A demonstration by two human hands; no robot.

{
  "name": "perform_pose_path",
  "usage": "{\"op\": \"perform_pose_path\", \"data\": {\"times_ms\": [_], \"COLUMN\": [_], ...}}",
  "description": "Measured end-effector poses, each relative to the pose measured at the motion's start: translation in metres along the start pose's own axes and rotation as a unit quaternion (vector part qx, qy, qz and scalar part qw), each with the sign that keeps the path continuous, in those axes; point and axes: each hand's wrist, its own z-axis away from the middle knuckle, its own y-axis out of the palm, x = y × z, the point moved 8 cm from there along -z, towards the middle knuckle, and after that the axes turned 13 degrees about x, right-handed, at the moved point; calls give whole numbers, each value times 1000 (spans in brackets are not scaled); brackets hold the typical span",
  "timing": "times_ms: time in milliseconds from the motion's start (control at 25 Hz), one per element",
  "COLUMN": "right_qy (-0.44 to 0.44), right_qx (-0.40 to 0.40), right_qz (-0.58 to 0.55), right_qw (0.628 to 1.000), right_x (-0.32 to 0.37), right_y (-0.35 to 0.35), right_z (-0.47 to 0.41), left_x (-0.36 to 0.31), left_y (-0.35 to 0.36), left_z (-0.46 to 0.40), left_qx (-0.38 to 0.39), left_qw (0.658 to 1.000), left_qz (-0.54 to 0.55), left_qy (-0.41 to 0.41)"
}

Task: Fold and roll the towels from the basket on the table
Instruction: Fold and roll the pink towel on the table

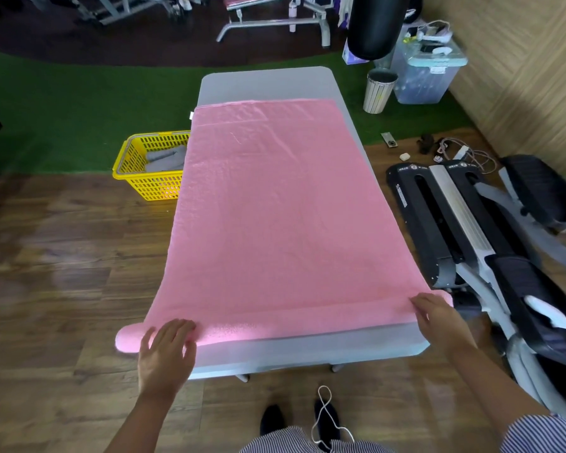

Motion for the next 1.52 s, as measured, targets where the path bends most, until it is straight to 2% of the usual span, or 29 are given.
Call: {"op": "perform_pose_path", "data": {"times_ms": [80, 160, 480, 600, 760, 920, 1080, 1200, 1280, 1360, 1440, 1520], "right_qy": [17, 20, -27, -34, -13, 13, 64, 41, 13, -25, -35, -25], "right_qx": [49, 85, 141, 100, 86, 108, 44, 55, 67, 39, 3, 5], "right_qz": [-17, 15, 161, 110, 46, 67, 57, 96, 117, 126, 106, 71], "right_qw": [998, 996, 976, 988, 995, 992, 995, 993, 991, 991, 994, 997], "right_x": [-3, -1, 16, 15, 6, 7, -14, -12, -1, 11, 15, 9], "right_y": [9, 11, 5, 4, 12, 10, -4, 3, 4, -2, -5, 2], "right_z": [-1, -2, -19, -26, -21, -20, -13, -8, -11, -15, -16, -14], "left_x": [2, 2, 7, 6, 5, 11, -15, -24, -11, 3, 6, 0], "left_y": [6, 11, -4, 0, 10, 21, 22, 10, 7, 7, 7, 2], "left_z": [-2, -3, -12, -13, -10, -12, -22, -16, -10, -5, 0, 1], "left_qx": [34, 57, 54, 58, 68, 90, 74, 70, 72, 69, 57, 34], "left_qw": [999, 998, 998, 997, 996, 995, 996, 998, 997, 996, 996, 998], "left_qz": [-3, -8, -11, 7, 22, 39, 45, 8, 2, 3, 3, 0], "left_qy": [0, -7, -35, -46, -48, -27, -10, 4, -16, -54, -68, -52]}}
